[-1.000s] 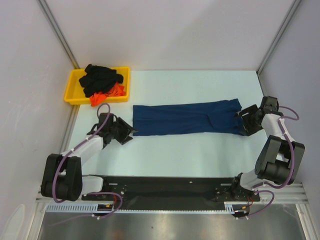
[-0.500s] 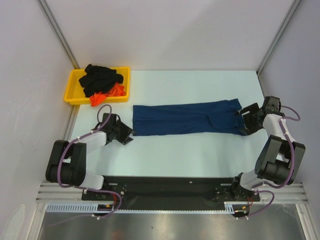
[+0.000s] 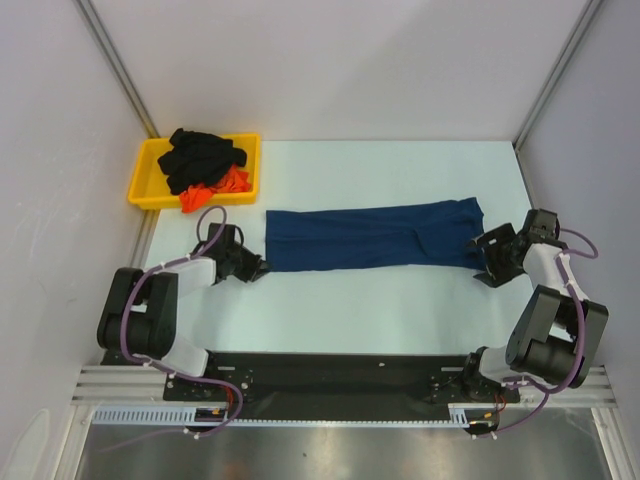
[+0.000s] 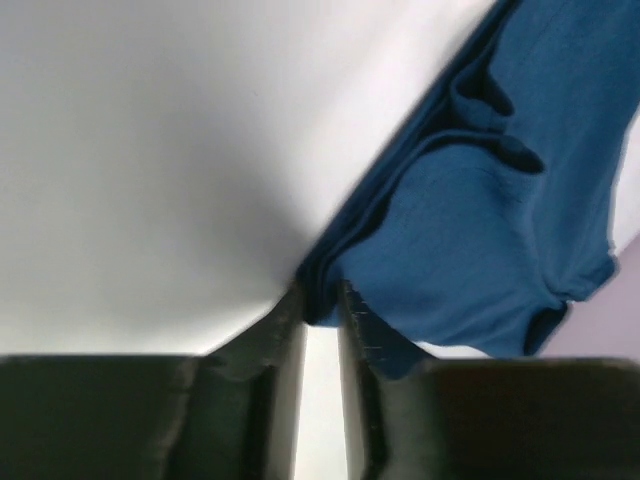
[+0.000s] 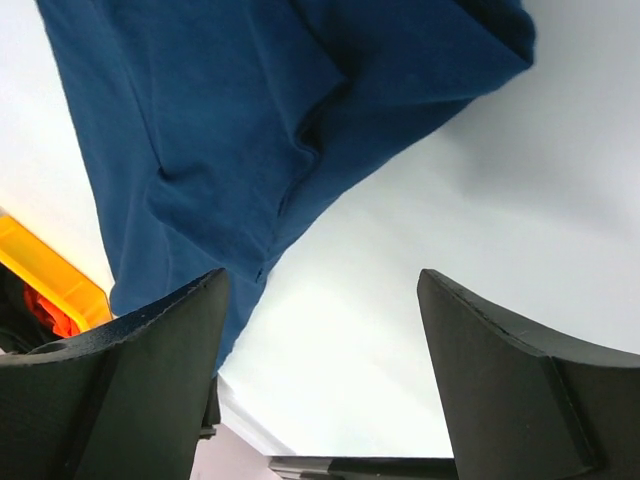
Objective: Fold and stack the t-shirts
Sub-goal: Fold the tshirt
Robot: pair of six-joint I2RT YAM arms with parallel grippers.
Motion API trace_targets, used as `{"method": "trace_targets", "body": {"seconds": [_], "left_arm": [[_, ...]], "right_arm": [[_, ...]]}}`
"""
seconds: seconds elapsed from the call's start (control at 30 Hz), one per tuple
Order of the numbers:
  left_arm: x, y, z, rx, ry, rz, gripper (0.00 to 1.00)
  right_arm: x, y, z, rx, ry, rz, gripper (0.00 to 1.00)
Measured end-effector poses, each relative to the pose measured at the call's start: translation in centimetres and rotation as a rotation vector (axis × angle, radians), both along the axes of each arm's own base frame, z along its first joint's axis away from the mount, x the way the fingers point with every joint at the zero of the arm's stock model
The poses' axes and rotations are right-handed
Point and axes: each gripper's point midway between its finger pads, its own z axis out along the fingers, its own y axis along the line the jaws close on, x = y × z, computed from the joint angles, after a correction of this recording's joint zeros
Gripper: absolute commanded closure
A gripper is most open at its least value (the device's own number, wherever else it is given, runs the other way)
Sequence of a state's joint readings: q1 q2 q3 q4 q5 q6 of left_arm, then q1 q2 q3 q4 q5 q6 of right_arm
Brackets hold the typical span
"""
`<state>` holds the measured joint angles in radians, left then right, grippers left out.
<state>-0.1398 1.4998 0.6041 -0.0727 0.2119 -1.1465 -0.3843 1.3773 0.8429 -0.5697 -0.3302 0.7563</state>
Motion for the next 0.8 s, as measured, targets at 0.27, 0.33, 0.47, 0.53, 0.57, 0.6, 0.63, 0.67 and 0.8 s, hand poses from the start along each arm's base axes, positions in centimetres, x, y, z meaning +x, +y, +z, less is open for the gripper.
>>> {"method": "trace_targets", "body": {"seconds": [0.27,0.33,0.47,0.53,0.57,0.6,0.63,0.67,0.8], "left_arm": [[1.1,-0.3,-0.4,-0.001,-0.005,-0.037,1.00],[1.2,-0.3,-0.4,0.012,-0.012,-0.055,1.00],[1.1,-0.2,-0.4,0.033,-0.023,-0.085,1.00],[1.0,0.0,-0.3,0.046,-0.027,-0.096,1.00],[0.9,0.1,-0.3,0.055,-0.031,-0.102,1.00],[0.7,0.2,-0.3,0.063,-0.032,-0.107,1.00],[0.4,0.3,-0.3,0.070,-0.034,-0.109,1.00],[0.1,0.4,-0.3,0.074,-0.036,-0.113,1.00],[-1.3,0.5,-0.3,0.081,-0.030,-0.124,1.00]], "right_arm": [[0.7,-1.2,-1.5,0.001,0.001,-0.024,0.37],[1.0,-1.5,-2.5,0.004,0.016,-0.024,0.41],[0.8,-2.0,-4.4,0.000,0.065,-0.023,0.42],[0.7,-2.1,-4.6,-0.009,0.069,-0.020,0.41],[0.8,-2.3,-4.7,-0.017,0.067,-0.019,0.42],[0.9,-2.5,-4.7,-0.023,0.063,-0.019,0.42],[1.0,-2.7,-4.8,-0.033,0.056,-0.017,0.44],[1.2,-3.0,-5.0,-0.039,0.053,-0.016,0.46],[3.0,-3.8,-5.8,-0.043,0.042,0.008,0.69]]}}
